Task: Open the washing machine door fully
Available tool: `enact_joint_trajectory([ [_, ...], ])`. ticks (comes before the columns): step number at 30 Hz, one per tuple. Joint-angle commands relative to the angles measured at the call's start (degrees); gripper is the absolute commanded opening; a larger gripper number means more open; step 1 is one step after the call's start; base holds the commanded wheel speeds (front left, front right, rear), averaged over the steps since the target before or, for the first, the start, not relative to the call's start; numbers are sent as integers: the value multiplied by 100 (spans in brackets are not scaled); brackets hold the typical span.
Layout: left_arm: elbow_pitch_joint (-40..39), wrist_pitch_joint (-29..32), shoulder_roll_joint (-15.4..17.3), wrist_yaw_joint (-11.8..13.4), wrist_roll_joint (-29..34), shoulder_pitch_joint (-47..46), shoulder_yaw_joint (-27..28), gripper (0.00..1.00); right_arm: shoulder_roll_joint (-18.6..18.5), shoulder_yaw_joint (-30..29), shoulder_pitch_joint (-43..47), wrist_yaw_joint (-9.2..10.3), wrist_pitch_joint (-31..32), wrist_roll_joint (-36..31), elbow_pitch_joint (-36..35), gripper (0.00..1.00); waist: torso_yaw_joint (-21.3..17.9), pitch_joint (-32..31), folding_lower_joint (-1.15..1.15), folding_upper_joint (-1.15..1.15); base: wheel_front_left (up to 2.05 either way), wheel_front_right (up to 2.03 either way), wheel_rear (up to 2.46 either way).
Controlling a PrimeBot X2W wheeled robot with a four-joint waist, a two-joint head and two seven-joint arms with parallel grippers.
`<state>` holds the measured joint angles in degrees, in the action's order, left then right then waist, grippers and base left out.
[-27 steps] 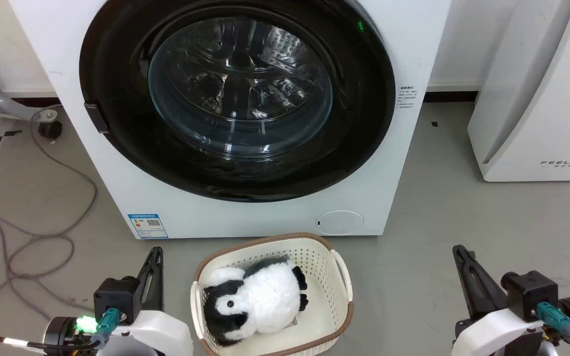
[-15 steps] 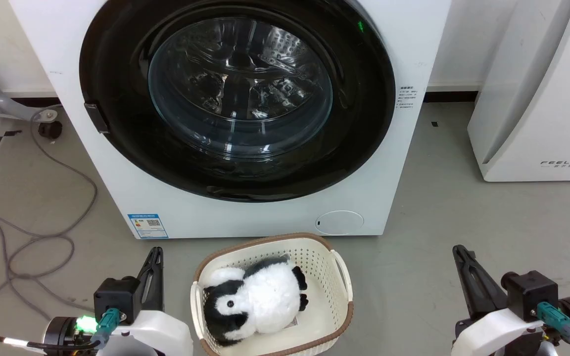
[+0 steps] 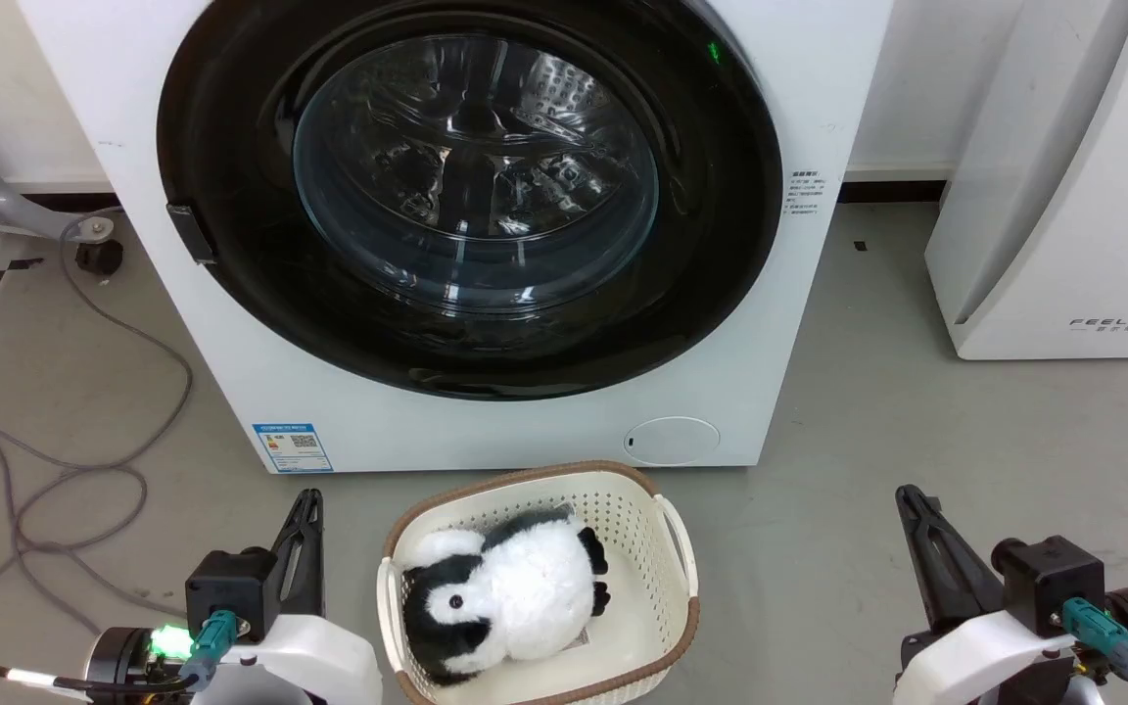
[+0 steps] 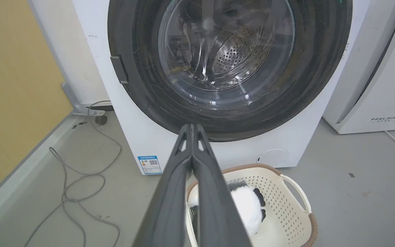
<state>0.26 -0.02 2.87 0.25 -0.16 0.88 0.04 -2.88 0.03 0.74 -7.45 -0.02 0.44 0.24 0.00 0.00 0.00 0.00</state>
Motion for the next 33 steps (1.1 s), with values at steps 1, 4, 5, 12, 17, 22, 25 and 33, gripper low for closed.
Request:
enact_joint_trajectory([
  [1,-26,2,0,-25,16,-88,-4,0,1,-3,-74,-3,2,-44,-24,0,0,0,0,0,0,0,0],
  [4,-26,2,0,-25,16,-88,-4,0,1,-3,-74,-3,2,-44,-24,0,0,0,0,0,0,0,0],
  [5,-26,2,0,-25,16,-88,-4,0,1,-3,-74,-3,2,-44,-24,0,0,0,0,0,0,0,0],
  [12,10,-35,0,35,-19,-8,-20,100,0,-39,4,1,-35,36,-4,100,-1,4,0,0,0,0,0],
  [17,-1,-95,0,80,-46,-26,-64,100,0,-87,6,1,-95,144,-47,100,-2,11,0,0,0,0,0],
  [22,-20,-155,0,116,-67,-40,-101,100,0,-133,4,1,-155,284,-112,100,-6,17,0,0,0,0,0],
  [25,-36,-191,0,140,-80,-50,-116,100,0,-151,5,1,-191,368,-150,100,-9,22,0,0,0,0,0],
  [33,-79,-286,0,188,-95,-78,-147,100,0,-175,6,0,-286,587,-253,100,-11,39,0,0,0,0,0],
])
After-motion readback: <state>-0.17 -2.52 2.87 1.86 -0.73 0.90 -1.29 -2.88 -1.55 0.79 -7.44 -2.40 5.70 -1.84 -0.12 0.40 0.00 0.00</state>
